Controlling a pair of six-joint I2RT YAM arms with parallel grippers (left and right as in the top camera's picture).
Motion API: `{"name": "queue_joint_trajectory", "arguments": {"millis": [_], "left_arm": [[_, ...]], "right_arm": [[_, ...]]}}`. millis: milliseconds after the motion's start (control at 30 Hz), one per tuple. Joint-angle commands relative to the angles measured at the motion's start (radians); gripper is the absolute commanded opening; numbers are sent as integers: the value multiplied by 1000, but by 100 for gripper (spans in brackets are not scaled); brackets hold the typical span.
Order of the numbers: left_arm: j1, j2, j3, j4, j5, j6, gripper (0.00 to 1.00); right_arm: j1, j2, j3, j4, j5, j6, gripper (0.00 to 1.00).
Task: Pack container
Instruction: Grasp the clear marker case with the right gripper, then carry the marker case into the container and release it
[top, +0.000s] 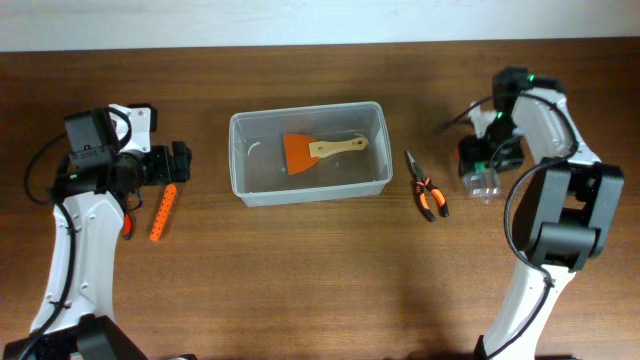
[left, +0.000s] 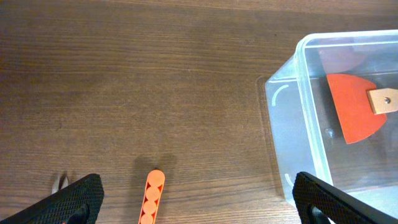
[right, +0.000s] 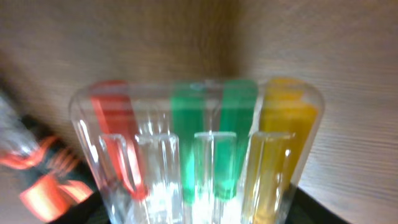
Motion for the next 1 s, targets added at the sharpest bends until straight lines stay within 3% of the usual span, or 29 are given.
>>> {"name": "queue_joint_trajectory", "arguments": {"millis": [0, 100, 300, 467, 567, 733, 967], "left_arm": [[5, 5, 18, 2, 5, 16, 99], [5, 5, 18, 2, 5, 16, 99], [5, 5, 18, 2, 5, 16, 99], [5, 5, 18, 2, 5, 16, 99], [5, 5, 18, 2, 5, 16, 99], [5, 5, 18, 2, 5, 16, 99], [5, 5, 18, 2, 5, 16, 99]], "right_arm": [[38, -69, 233, -111, -43, 56, 56], [127, -86, 480, -264, -58, 64, 36], [452, -86, 791, -332, -57, 38, 37], [700, -54, 777, -232, 11, -28, 39], [778, -2, 731, -174, 98, -63, 39], [797, 106, 599, -22, 97, -227, 45], [806, 160, 444, 208, 63, -295, 45]]}}
